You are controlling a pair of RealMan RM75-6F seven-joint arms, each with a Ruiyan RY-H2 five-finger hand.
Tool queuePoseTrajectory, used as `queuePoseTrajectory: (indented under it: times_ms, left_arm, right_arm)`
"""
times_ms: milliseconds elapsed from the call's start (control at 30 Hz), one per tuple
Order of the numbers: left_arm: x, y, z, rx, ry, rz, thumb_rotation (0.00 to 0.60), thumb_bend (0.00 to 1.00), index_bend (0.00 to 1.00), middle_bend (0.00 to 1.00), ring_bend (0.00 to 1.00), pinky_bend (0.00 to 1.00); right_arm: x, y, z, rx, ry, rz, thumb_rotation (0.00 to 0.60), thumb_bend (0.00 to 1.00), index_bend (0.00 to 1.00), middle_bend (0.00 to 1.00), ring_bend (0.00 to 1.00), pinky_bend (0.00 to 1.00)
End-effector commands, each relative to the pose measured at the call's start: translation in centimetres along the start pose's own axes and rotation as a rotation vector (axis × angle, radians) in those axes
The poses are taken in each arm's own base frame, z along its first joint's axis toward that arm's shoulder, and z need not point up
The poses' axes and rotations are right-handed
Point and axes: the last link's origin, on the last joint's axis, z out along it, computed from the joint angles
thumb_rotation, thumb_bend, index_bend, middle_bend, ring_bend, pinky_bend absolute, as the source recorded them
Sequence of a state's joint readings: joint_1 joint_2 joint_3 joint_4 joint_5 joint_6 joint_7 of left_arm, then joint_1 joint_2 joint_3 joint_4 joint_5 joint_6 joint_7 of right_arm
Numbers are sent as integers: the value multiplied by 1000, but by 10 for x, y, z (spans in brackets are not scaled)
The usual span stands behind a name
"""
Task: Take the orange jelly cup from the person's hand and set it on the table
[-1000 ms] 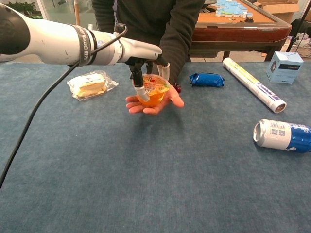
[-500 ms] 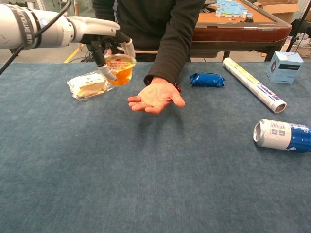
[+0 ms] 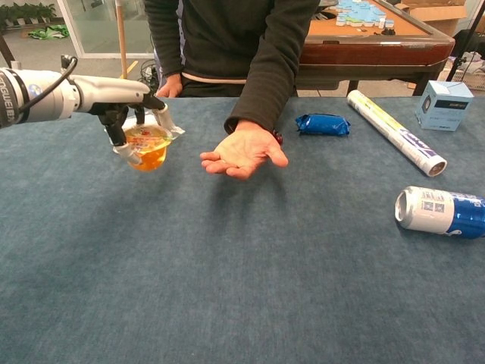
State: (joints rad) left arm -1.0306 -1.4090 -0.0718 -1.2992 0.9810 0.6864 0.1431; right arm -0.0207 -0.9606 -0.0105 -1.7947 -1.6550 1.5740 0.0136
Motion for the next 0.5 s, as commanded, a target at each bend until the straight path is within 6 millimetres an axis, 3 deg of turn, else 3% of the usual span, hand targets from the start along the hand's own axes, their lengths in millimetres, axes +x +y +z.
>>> queuePoseTrajectory:
  times_ms: [33,200,367,500]
  left_arm:
    - [-8,1,2,1,-10,6,600,138,359,190,296,518]
    - [-15,3,5,0,-31,11,600,138,203,71,105,349]
    - [-15,3,2,8,-54,16,600,138,96,0,9,228]
    - [-1,0,-6,22,-5,-16,600,138,25,0,0,166]
  right_arm:
    - [0,0,-1,-3,-1,-1,600,71,16,44,0,57]
    - [1,1,-3,-9,5,0,600,70,16,44,0,57]
    - [0,1,-3,-7,5,3,600,71,16,44,0,57]
    - [2,2,-4,-4,11,4,600,71,16,44,0,57]
